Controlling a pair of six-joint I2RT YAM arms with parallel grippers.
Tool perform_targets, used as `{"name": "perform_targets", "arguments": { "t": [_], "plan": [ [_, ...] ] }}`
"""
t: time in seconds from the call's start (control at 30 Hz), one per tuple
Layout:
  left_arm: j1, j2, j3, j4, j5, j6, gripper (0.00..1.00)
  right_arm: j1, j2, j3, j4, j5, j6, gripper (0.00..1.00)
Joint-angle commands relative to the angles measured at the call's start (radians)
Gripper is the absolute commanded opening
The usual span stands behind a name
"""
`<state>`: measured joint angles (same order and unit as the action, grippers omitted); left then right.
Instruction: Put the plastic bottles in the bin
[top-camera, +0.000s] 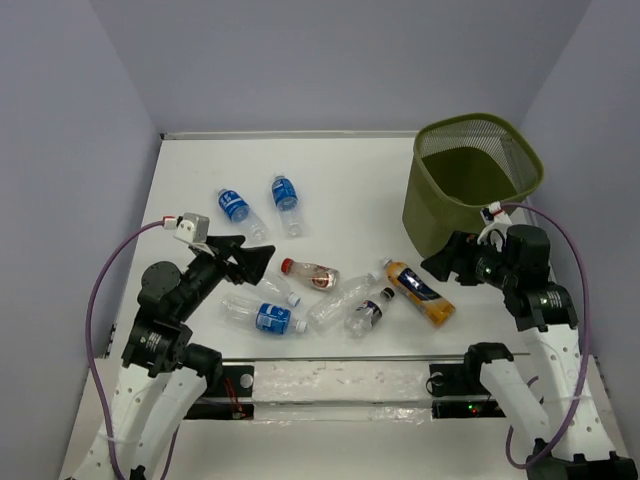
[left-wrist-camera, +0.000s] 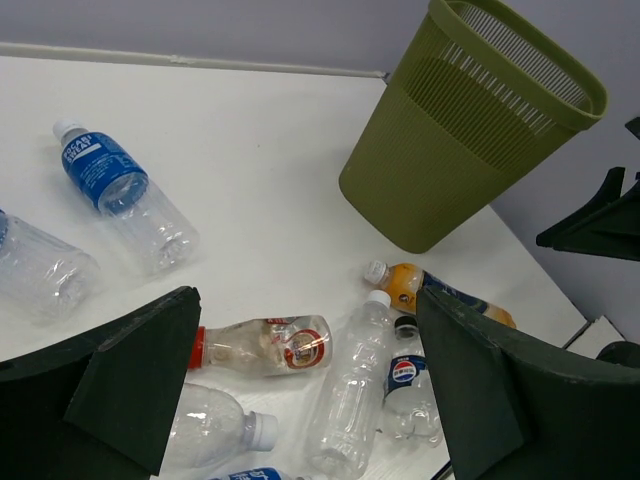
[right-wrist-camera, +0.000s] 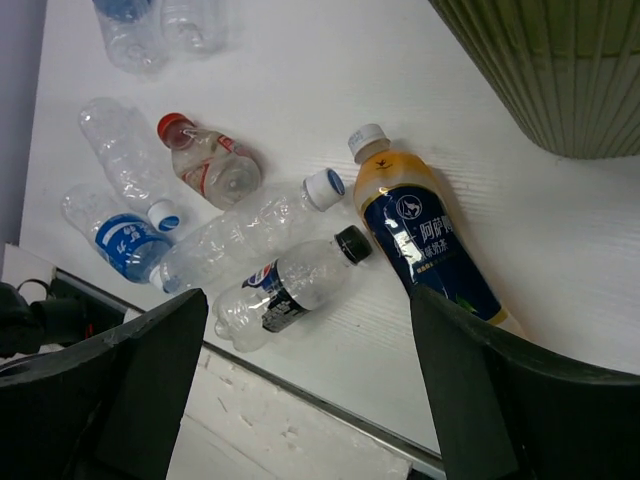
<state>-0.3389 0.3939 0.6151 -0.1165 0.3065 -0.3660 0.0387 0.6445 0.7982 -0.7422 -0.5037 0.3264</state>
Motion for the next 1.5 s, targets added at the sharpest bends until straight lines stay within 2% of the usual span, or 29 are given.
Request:
{"name": "perform_targets", "arguments": {
  "t": [0.0,0.1,0.13,0.2,0.3,0.4,0.73,0.83,1.0,1.23,1.33,1.47],
  "plan": [
    [0.005,0.013,0.009,0.034,0.029,0.015,0.99,0.131,0.026,-0.001,0.020,0.151,0.037,0.88],
    [0.006,0.010,0.008,0.031,0.028,0.015,0.99,0.271,0.066,-0.014,0.052,0.310,0.103,0.89],
    [0.005,0.011,0.008,0.031,0.023,0.013,0.99,0.371,0.096,-0.022,0.062,0.370,0.123,0.90],
    [0.005,0.011,0.008,0.028,0.020,0.013,0.99,0.441,0.122,-0.022,0.075,0.549,0.163,0.92],
    [0.003,0.016,0.006,0.029,0.022,0.012,0.99,0.467,0.187,-0.013,0.083,0.666,0.165,0.93],
    [0.001,0.023,0.005,0.028,0.020,0.010,0.99,0.467,0.216,-0.017,0.075,0.721,0.169,0.95],
    [-0.012,0.023,0.008,0.011,-0.033,-0.005,0.99,0.467,0.389,0.038,-0.032,0.748,0.189,0.97],
    [-0.018,0.020,0.008,0.011,-0.033,-0.004,0.99,0.467,0.418,0.032,-0.048,0.711,0.186,0.99],
    [-0.031,0.010,0.008,0.012,-0.035,-0.005,0.99,0.521,0.469,0.025,-0.091,0.738,0.230,1.00],
    [-0.043,-0.007,0.008,0.005,-0.052,-0.007,0.99,0.560,0.564,-0.010,-0.052,0.729,0.276,1.00],
    [-0.051,-0.004,0.009,0.003,-0.053,-0.008,0.99,0.570,0.596,-0.016,-0.049,0.774,0.299,0.98],
    [-0.052,-0.004,0.008,0.001,-0.055,-0.010,0.99,0.579,0.613,-0.025,-0.049,0.789,0.316,0.88]
  ]
}}
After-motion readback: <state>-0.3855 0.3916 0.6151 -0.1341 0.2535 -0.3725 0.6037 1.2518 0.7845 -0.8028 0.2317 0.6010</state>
